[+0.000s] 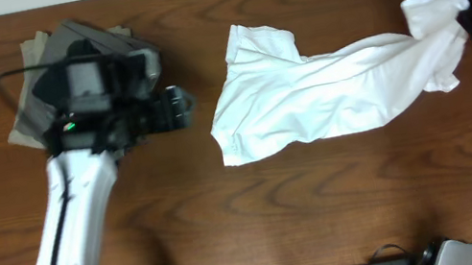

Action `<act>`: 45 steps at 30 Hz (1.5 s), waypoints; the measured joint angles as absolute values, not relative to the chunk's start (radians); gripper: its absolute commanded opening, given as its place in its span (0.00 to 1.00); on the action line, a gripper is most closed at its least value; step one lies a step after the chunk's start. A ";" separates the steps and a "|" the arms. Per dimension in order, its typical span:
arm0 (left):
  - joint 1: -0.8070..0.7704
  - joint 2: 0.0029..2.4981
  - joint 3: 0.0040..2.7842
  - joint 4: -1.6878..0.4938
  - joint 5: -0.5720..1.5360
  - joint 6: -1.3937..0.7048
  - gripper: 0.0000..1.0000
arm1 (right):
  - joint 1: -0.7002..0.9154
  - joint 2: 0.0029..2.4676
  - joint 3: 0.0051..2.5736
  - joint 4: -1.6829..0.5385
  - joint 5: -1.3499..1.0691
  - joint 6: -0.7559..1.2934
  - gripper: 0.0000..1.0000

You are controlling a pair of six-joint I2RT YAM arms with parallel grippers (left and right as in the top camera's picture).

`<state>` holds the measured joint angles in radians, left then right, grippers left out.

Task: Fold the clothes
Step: 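Grasp the T-shirt's upper left corner with the left gripper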

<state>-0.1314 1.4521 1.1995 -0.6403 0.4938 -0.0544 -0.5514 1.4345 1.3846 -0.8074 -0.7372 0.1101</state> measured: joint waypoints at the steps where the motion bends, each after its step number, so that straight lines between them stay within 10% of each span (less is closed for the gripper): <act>1: -0.154 1.483 1.200 -0.608 0.500 -0.054 0.76 | -0.551 1.421 1.385 -0.814 -0.690 0.139 0.01; 12: -0.284 1.828 1.217 -0.059 0.524 -0.141 0.73 | -0.541 1.301 1.385 -0.840 -0.543 0.211 0.01; 45: -0.310 2.418 1.815 -0.097 0.418 -0.039 0.65 | -0.459 1.303 1.385 -1.058 -0.316 0.226 0.07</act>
